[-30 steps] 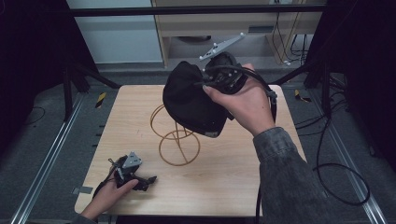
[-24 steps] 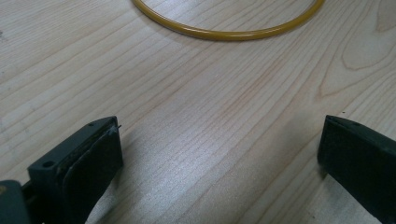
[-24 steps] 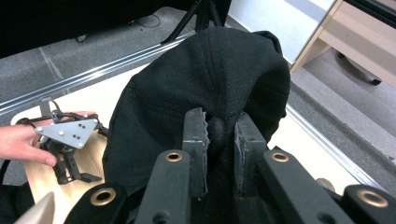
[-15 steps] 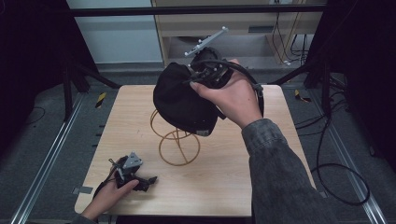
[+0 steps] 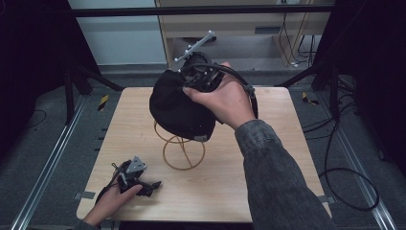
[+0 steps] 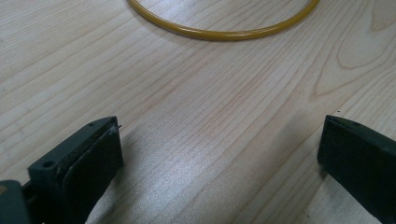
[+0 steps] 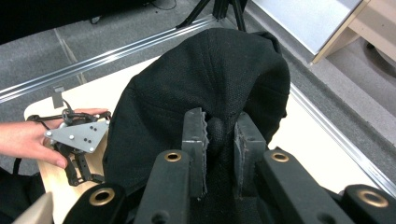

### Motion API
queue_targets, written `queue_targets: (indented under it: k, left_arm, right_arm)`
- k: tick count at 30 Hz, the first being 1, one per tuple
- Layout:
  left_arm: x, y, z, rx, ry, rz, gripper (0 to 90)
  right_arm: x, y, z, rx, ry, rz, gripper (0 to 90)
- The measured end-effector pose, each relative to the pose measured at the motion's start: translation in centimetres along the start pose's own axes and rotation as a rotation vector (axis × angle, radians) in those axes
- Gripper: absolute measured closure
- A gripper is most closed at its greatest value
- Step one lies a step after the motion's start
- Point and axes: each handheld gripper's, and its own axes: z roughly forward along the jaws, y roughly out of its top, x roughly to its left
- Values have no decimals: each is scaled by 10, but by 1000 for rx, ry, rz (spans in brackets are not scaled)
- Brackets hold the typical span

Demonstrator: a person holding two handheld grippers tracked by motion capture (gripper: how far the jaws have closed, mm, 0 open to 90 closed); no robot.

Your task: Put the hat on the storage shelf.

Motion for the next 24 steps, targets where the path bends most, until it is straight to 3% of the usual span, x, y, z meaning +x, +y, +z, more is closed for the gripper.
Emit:
queue_targets:
  k: [24]
  left_arm:
    - [0,0,0,3,-2,1,0]
  right_arm:
    - [6,4,27,68,32,-25,777]
